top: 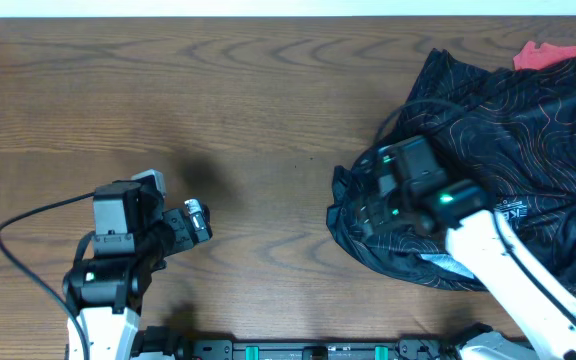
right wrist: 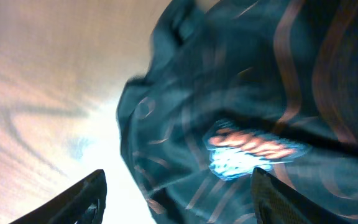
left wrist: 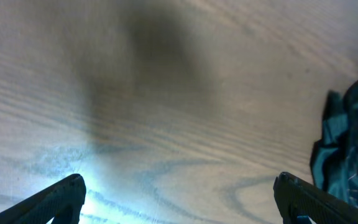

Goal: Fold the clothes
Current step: 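Drag the black shirt left toward the table center with the right gripper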

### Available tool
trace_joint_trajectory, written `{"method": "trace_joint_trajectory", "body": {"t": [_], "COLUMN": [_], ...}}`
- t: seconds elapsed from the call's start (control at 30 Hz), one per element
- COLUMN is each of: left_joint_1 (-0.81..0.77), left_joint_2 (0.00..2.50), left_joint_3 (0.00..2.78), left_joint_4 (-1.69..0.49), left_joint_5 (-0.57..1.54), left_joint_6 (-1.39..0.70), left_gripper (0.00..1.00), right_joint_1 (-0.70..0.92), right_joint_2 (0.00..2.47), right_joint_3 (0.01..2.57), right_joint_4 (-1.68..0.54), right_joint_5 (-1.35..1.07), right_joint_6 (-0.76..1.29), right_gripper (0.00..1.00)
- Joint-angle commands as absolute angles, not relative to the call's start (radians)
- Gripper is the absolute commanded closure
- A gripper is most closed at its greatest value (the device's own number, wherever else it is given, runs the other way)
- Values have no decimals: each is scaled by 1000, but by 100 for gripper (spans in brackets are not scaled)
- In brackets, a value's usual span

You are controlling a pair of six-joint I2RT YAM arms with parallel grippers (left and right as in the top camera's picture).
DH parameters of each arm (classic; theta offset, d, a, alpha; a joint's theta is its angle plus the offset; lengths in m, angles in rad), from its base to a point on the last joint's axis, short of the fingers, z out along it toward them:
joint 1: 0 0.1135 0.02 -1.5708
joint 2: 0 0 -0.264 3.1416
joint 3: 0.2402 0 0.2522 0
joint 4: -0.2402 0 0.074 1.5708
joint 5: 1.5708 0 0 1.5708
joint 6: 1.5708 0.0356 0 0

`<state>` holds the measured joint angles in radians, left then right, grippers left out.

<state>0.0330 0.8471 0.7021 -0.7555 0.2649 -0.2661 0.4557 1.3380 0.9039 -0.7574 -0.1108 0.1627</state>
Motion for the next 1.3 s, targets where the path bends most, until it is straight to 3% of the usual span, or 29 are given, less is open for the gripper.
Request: {"method": "trace_joint_trajectory", "body": {"t": [0.0,0.1,0.23,0.37,0.47,0.73,0.9,1.1,1.27], "left_joint_1": [39,39,39,39,39,39,39,39,38], "left_joint_2": [892,921,946,947,947,947,947,947,947], "left_joint_3": [723,723,723,723,723,723,723,723,723], "left_joint_4": [-769,-777,-778,-777,-777,-777,-777,-776,-765], "left_joint_5": [281,281,281,280,280,280,281,281,342], "left_joint_6": [-279,-279,-279,-279,-279,-279,-279,-280,-279], "left_gripper": [2,2,2,2,2,2,2,2,2], "right_joint_1": [530,575,609,617,617,624,681,699,616], "right_joint_2": [1412,1481,1593,1680,1705,1694,1694,1682,1579], "right_joint_3": [864,849,847,847,847,884,891,891,904], "right_joint_4": [-738,-681,-620,-573,-515,-117,23,-200,-366], "right_joint_5": [-154,-149,-46,-22,-76,-474,-521,-255,-17], "right_joint_6": [141,141,177,235,239,272,310,310,318], "right_gripper": [27,27,40,94,99,99,96,49,33]}}
